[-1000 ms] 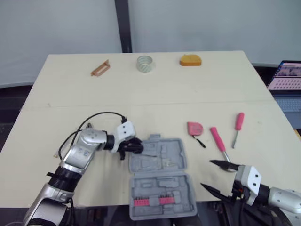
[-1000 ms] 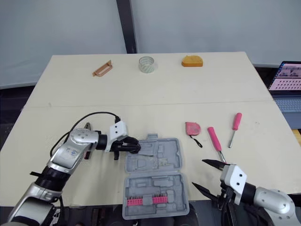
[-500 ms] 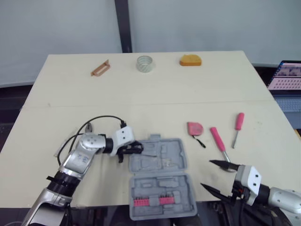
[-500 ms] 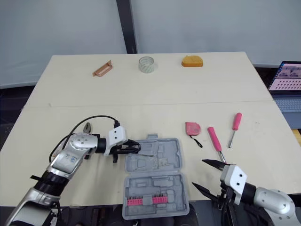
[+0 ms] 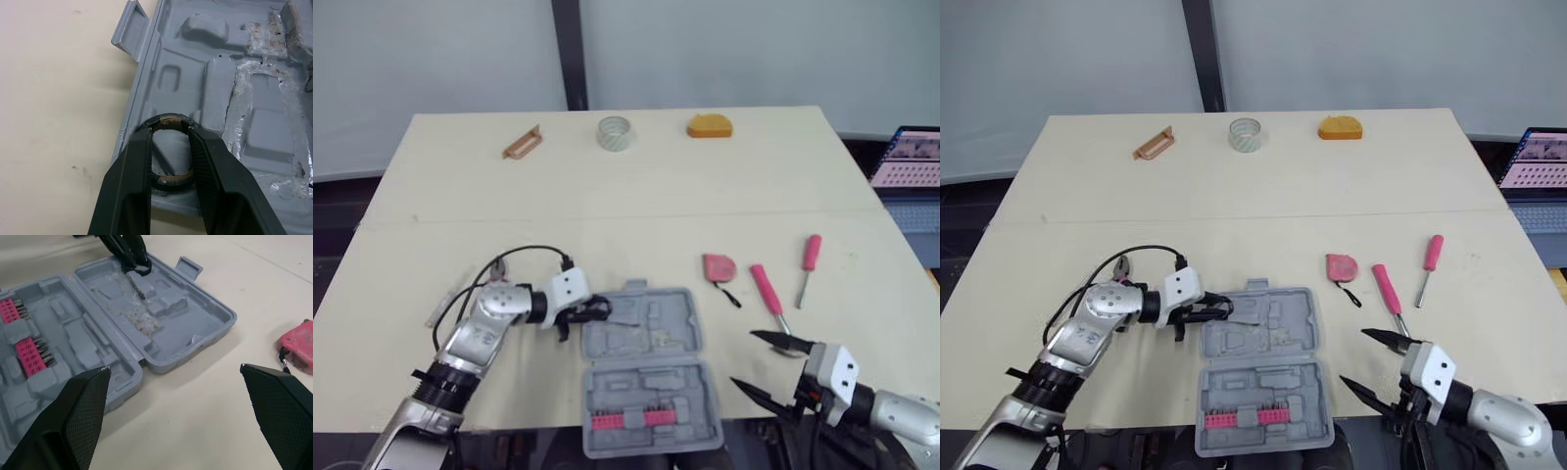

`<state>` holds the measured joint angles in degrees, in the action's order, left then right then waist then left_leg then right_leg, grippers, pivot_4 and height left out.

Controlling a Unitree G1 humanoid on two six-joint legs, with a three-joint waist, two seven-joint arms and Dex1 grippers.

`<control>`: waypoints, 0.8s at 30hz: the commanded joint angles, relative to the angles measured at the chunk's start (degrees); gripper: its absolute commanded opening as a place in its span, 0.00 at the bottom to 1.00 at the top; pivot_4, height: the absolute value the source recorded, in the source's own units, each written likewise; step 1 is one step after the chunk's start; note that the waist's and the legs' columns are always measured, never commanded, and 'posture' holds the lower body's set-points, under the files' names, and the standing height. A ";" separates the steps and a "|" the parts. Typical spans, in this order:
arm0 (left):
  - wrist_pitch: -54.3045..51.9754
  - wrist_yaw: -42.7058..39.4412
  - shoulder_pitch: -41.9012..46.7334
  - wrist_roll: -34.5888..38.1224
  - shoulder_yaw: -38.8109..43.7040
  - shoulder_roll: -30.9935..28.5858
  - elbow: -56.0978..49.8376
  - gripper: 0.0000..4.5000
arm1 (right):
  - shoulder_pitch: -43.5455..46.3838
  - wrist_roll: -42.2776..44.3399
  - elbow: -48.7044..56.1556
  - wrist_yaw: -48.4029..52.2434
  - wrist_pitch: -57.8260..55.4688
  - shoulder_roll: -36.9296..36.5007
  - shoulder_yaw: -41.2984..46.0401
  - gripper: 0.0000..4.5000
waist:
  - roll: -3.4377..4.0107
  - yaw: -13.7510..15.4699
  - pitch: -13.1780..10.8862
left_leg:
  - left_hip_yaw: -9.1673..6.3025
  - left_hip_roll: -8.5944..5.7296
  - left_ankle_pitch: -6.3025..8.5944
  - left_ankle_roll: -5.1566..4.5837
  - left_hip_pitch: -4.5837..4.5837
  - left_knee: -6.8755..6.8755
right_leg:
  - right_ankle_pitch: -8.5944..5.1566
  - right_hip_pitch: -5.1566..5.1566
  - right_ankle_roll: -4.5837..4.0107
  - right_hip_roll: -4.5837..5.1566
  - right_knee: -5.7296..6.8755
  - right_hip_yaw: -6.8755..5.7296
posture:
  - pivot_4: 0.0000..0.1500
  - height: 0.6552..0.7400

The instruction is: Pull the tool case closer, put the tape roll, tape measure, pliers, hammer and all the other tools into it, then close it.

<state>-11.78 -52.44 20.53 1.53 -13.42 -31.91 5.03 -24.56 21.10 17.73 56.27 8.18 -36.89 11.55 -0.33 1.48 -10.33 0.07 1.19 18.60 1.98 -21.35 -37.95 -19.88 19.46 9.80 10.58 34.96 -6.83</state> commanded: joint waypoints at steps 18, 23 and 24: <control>4.40 -0.25 -2.25 1.44 1.90 -0.80 3.34 0.29 | 2.40 0.01 -0.12 -1.23 0.17 1.65 -0.62 1.00 | 0.05 -0.04 0.16 | 0.06 0.01 0.00 0.01 0.12 0.05 | 0.00 -0.04 0.00 0.00 0.01 0.02 | 1.00 1.00; -7.24 -2.20 -1.71 12.16 10.62 -3.90 -8.67 0.29 | 2.75 -0.25 -0.90 -1.61 0.36 1.67 -0.17 1.00 | 0.03 -0.15 0.15 | 0.07 0.04 0.01 0.01 0.07 0.07 | 0.00 0.03 0.00 -0.01 0.03 0.02 | 1.00 1.00; -9.92 -2.63 -2.40 14.12 12.42 -5.26 -11.43 0.29 | 2.94 -0.20 -1.06 -1.72 0.12 1.56 -0.06 1.00 | 0.03 -0.15 0.15 | 0.07 0.05 0.01 0.01 0.08 0.07 | 0.00 0.01 0.00 -0.01 0.03 0.02 | 1.00 1.00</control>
<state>-17.60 -54.26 18.42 11.26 -5.21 -35.31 -0.49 -21.74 20.55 16.21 55.48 7.82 -35.39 10.35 -0.29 1.33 -10.19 0.14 1.25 18.61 2.00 -21.28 -37.89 -19.88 19.47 9.80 10.58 34.98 -6.81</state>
